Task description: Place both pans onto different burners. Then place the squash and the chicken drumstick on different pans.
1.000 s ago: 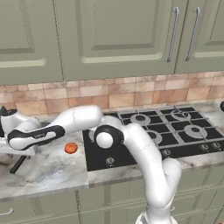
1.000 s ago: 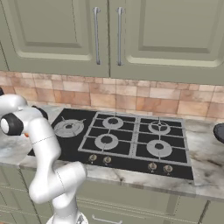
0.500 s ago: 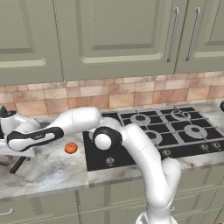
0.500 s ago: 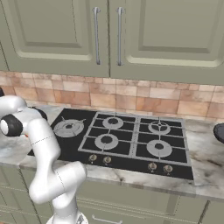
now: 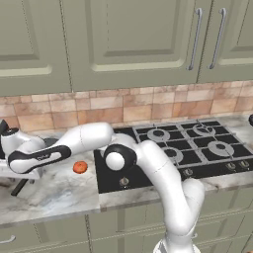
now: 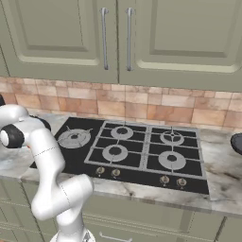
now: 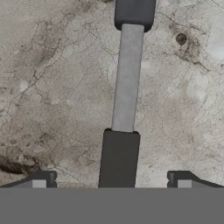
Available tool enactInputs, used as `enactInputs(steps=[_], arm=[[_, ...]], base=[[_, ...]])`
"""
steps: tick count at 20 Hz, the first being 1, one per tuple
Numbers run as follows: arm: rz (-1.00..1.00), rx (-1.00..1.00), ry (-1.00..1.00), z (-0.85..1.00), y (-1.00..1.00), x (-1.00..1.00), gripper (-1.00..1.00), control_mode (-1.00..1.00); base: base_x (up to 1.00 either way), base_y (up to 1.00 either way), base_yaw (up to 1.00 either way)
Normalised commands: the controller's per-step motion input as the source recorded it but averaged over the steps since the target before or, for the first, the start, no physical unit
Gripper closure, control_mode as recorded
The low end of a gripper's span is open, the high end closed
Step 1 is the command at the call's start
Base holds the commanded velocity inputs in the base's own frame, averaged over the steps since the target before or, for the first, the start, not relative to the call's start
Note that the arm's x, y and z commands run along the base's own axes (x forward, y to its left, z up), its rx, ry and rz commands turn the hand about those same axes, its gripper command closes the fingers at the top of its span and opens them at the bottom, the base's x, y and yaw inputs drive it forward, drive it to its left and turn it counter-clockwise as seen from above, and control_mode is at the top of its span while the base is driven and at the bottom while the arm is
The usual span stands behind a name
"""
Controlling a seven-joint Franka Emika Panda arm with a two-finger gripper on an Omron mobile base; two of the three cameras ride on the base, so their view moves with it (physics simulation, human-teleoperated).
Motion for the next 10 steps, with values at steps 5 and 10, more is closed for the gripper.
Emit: enactInputs(steps=[5,10], arm=[[0.0,0.0,0.0,-0.1,0.0,0.0,-1.0,-1.0],[0.0,0.0,0.0,-0.16,0.0,0.0,-1.0,-1.0]], base=[[0.0,0.0,0.0],[0.0,0.0,0.0]])
